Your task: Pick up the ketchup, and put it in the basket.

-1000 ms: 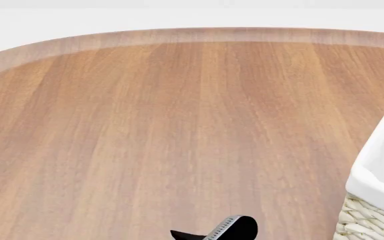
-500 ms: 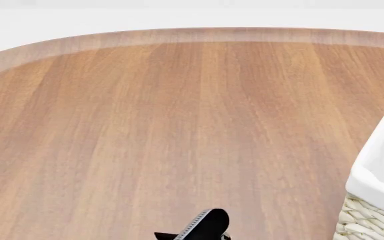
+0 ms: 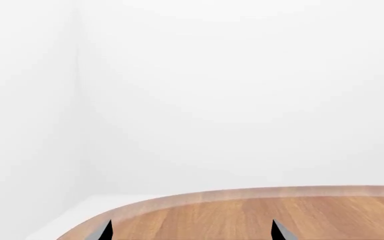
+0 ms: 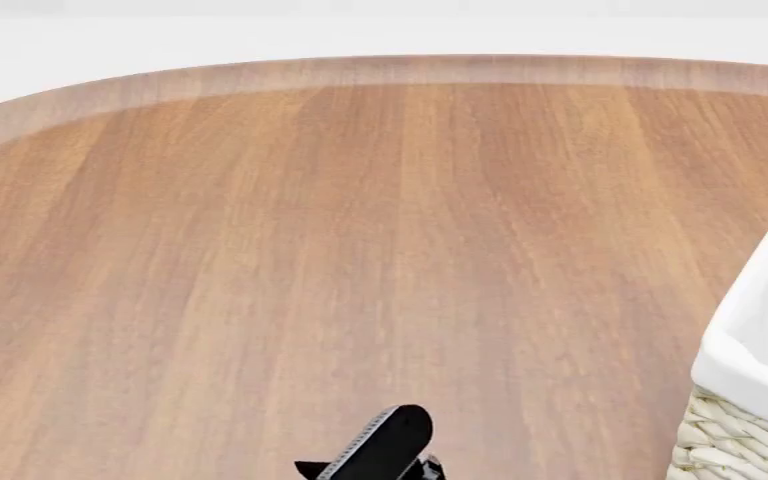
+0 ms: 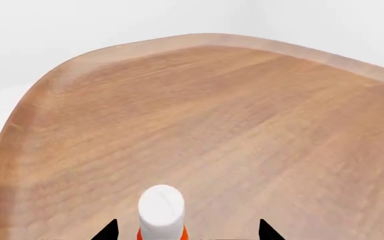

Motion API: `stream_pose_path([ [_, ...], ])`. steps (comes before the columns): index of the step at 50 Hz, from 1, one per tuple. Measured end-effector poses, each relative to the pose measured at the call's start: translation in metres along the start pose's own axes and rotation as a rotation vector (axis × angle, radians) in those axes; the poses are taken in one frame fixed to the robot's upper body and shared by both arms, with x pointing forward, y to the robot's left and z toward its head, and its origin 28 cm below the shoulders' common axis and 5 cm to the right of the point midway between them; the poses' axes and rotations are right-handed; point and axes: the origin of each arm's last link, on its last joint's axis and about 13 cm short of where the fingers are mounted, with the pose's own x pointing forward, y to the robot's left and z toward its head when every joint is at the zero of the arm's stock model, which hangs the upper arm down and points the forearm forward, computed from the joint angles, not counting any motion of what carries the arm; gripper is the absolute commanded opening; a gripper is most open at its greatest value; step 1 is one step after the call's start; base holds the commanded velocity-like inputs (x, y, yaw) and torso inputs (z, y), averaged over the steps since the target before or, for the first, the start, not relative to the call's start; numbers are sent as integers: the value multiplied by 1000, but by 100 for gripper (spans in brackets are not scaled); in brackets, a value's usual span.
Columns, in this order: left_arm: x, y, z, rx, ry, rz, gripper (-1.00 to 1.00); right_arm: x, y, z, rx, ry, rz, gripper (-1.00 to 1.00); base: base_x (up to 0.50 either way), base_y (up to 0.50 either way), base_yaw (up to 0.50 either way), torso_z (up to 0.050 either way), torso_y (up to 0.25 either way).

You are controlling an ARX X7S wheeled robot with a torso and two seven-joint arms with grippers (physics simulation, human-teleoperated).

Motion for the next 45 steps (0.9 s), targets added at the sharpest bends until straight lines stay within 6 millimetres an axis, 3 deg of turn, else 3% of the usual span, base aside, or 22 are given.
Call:
stream_pose_path([
  [45,-4,2,4,-1,-8,5,100,33,0,-2,-35,73,80,100,0,0,0,0,0],
])
